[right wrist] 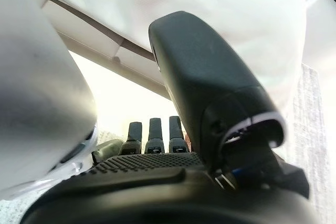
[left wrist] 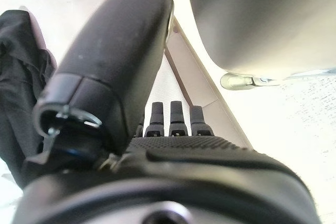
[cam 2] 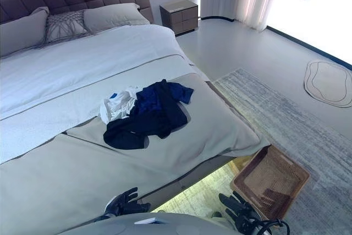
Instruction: Pick up the clothes from the bed and place them into the basket
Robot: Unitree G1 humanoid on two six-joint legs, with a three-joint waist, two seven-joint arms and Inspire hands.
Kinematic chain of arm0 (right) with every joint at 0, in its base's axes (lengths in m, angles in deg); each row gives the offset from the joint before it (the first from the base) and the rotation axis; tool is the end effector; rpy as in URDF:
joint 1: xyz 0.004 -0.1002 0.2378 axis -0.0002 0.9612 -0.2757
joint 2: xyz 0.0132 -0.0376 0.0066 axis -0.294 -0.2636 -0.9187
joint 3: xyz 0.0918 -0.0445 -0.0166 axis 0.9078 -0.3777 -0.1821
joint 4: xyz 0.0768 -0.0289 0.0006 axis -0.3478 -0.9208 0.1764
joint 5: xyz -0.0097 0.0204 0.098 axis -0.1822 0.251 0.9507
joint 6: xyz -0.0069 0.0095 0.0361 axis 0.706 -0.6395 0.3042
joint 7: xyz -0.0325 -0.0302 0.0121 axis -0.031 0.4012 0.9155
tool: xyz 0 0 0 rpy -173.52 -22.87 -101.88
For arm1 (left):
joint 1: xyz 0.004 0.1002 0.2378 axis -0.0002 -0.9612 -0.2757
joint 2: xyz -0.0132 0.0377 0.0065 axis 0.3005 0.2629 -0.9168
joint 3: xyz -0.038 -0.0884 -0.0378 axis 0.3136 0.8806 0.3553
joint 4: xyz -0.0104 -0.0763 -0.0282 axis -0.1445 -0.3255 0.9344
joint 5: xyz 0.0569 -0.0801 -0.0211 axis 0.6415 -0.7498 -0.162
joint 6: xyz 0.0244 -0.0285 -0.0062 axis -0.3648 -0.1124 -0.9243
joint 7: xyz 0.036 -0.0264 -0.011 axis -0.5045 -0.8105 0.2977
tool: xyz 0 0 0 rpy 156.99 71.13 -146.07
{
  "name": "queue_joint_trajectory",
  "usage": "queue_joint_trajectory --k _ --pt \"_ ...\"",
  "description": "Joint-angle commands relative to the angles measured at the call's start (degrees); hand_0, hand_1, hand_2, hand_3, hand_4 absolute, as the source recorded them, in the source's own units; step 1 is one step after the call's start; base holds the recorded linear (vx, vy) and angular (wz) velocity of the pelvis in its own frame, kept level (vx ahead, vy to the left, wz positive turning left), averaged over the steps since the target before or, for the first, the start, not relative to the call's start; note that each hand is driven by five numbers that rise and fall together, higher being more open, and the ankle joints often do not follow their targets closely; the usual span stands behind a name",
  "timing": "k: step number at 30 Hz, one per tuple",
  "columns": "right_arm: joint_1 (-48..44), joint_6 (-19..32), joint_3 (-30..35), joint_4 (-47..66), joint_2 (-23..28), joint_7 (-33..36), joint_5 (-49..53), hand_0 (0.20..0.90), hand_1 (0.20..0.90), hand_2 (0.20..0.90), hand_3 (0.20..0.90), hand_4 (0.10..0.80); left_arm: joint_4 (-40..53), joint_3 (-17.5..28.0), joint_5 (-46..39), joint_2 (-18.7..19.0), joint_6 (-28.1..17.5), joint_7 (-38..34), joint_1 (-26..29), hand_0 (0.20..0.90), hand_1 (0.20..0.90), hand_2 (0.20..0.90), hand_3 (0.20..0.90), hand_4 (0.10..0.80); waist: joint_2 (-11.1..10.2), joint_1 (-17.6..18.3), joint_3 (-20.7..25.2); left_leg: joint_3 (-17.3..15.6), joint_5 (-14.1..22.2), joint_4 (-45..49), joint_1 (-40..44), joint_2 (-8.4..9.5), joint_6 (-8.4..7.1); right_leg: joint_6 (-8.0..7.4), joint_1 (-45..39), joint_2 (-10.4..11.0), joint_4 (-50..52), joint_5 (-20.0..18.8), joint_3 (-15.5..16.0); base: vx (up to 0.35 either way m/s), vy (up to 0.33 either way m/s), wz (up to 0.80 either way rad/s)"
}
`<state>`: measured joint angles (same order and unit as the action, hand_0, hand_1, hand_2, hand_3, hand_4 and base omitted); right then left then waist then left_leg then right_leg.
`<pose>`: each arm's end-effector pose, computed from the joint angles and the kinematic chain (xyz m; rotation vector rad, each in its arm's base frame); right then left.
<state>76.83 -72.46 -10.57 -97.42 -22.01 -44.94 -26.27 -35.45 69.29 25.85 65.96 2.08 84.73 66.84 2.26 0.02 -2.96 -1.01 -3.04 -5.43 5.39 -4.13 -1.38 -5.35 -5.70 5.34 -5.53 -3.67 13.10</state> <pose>0.0451 -0.2285 -0.1185 0.4869 1.0568 -0.4390 0.0545 0.2041 -0.1182 0.0588 1.0628 0.0667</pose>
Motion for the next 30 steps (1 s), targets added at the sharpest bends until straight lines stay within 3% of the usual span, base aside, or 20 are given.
queue_joint_trajectory --k 1,6,17,20,24,27,30 --pt "-5.7 3.2 0.7 -1.9 -0.4 -0.9 0.2 0.9 0.9 0.9 0.9 0.8 0.0 0.3 0.2 0.3 -4.3 -0.1 5.8 0.9 0.9 0.9 0.9 0.8 -1.7 -1.3 -3.3 -2.3 5.0 0.4 2.8 2.36 0.15 0.32 -3.1 0.3 2.2 4.5 -1.1 0.0 0.0 0.0" --pt "-6.1 4.6 0.4 -1.8 -0.6 0.5 -0.6 0.9 0.9 0.9 0.9 0.8 -0.2 0.4 0.2 0.2 -3.9 0.5 6.1 0.9 0.9 0.9 0.9 0.8 -1.6 -1.2 -3.3 -2.4 4.9 0.4 2.9 2.33 0.13 0.4 -3.1 0.2 2.4 4.5 -1.4 0.0 0.0 0.0" --pt "-6.8 7.8 -1.9 -1.0 0.2 4.5 -9.1 0.9 0.9 0.9 0.9 0.8 3.1 -2.2 8.8 1.6 -10.9 -7.0 7.1 0.9 0.9 0.9 0.9 0.8 -1.4 -1.0 -3.6 -2.5 5.0 0.4 3.0 2.28 0.09 0.6 -3.0 0.1 2.7 4.8 -1.8 0.0 0.0 0.0" --pt "-7.1 9.2 -4.0 -0.7 1.0 6.5 -15.8 0.9 0.9 0.9 0.9 0.8 4.4 -4.5 20.0 2.9 -13.2 -14.5 7.7 0.9 0.9 0.9 0.9 0.8 -1.4 -1.1 -3.9 -2.4 4.8 0.4 2.8 2.25 0.07 0.67 -2.7 0.1 3.1 4.9 -1.8 0.0 0.0 0.0" --pt "-8.6 13.2 -9.6 1.8 3.2 17.2 -31.3 0.9 0.9 0.9 0.9 0.8 6.8 -7.7 28.8 5.4 -13.4 -23.2 9.7 0.9 0.9 0.9 0.9 0.8 -1.4 -1.2 -4.3 -2.1 4.6 0.4 2.6 2.29 0.06 0.72 -2.2 0.1 3.5 5.0 -2.0 0.0 0.0 0.0" --pt "-10.0 13.7 -15.3 7.0 5.0 25.8 -41.1 0.9 0.9 0.9 0.9 0.8 9.3 -9.2 30.8 7.3 -12.8 -26.3 10.7 0.9 0.9 0.9 0.9 0.8 -1.5 -1.4 -4.8 -1.8 4.5 0.4 2.3 2.31 0.14 0.79 -1.6 0.1 4.1 5.3 -2.3 -0.021 -0.019 0.0" --pt "-10.1 12.6 -17.7 11.3 5.8 29.5 -45.3 0.9 0.9 0.9 0.9 0.8 11.1 -8.8 28.4 7.7 -13.7 -27.5 10.8 0.9 0.9 0.9 0.9 0.8 -1.6 -1.5 -5.1 -1.4 4.3 0.4 2.0 2.31 0.24 0.9 -1.3 0.0 4.4 5.4 -2.4 -0.011 -0.012 0.0"
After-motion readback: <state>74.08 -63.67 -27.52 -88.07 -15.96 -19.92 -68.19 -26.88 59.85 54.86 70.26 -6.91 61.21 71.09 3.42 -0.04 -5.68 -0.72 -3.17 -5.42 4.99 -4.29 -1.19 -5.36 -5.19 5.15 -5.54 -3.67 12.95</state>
